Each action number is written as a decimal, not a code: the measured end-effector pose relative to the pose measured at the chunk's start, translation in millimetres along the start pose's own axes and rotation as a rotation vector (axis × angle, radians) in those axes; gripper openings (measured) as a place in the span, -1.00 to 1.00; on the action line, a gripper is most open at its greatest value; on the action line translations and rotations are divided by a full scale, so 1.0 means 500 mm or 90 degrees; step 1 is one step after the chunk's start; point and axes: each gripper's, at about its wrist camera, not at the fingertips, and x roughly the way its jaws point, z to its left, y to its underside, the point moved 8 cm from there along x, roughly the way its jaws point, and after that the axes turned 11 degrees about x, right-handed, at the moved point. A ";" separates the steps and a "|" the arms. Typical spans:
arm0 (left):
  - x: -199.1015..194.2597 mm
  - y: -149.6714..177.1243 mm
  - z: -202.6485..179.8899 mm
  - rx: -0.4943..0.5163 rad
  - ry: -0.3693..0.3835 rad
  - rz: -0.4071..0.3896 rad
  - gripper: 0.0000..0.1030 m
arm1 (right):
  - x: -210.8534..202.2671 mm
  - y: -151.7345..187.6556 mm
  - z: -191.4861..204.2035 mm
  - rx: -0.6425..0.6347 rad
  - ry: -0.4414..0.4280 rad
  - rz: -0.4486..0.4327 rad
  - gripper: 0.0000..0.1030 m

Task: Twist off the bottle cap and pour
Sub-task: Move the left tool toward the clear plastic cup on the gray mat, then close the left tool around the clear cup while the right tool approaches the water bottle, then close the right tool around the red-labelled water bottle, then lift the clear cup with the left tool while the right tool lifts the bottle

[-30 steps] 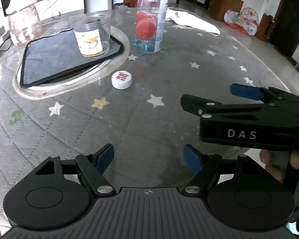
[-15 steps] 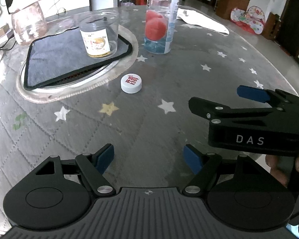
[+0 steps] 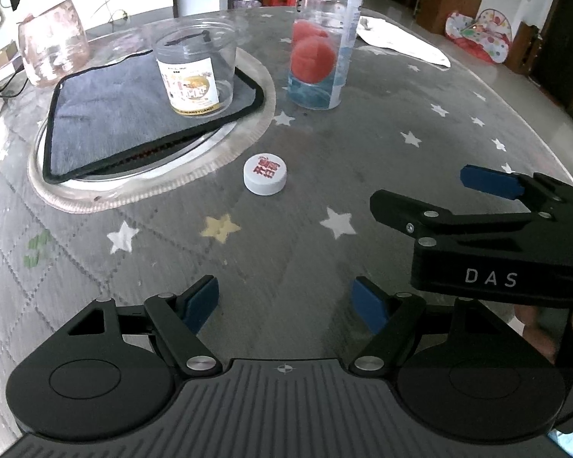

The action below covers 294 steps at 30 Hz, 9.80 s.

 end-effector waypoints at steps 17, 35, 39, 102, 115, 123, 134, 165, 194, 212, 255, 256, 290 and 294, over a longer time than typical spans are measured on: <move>0.026 -0.030 0.020 0.001 0.004 0.012 0.51 | 0.041 -0.025 -0.001 -0.004 -0.005 0.012 0.99; 0.042 -0.061 0.046 -0.003 0.000 0.014 0.51 | 0.061 -0.054 -0.002 0.000 -0.006 0.004 0.99; 0.045 -0.068 0.055 -0.011 0.005 0.016 0.51 | 0.065 -0.061 -0.003 0.001 -0.007 0.001 0.99; 0.097 -0.194 0.209 -0.034 -0.058 -0.121 0.51 | 0.106 -0.122 -0.004 -0.009 -0.018 -0.019 0.99; 0.132 -0.220 0.238 -0.030 -0.046 -0.169 0.51 | 0.112 -0.123 0.002 -0.014 -0.021 -0.016 0.99; 0.150 -0.223 0.243 -0.042 -0.019 -0.189 0.51 | 0.117 -0.122 0.005 -0.017 -0.021 -0.014 0.99; 0.162 -0.230 0.244 -0.010 -0.020 -0.205 0.61 | 0.126 -0.122 0.006 -0.022 -0.023 -0.010 0.99; 0.196 -0.252 0.247 0.003 0.027 -0.252 0.66 | 0.139 -0.130 0.010 -0.031 -0.021 -0.009 0.99; 0.218 -0.262 0.249 -0.010 0.037 -0.236 0.58 | 0.162 -0.142 0.010 -0.039 -0.016 -0.013 0.99; 0.214 -0.259 0.240 -0.001 0.036 -0.239 0.47 | 0.165 -0.146 0.011 -0.043 -0.016 -0.015 0.99; 0.162 -0.239 0.265 -0.019 0.003 -0.245 0.46 | 0.221 -0.208 0.031 -0.028 -0.038 -0.053 0.52; 0.162 -0.240 0.265 -0.019 0.003 -0.245 0.46 | 0.221 -0.208 0.031 -0.028 -0.038 -0.053 0.48; 0.164 -0.233 0.278 -0.029 0.005 -0.242 0.46 | 0.224 -0.238 0.032 0.015 -0.059 -0.105 0.33; 0.165 -0.232 0.276 -0.029 0.004 -0.243 0.46 | 0.224 -0.242 0.032 0.021 -0.061 -0.112 0.33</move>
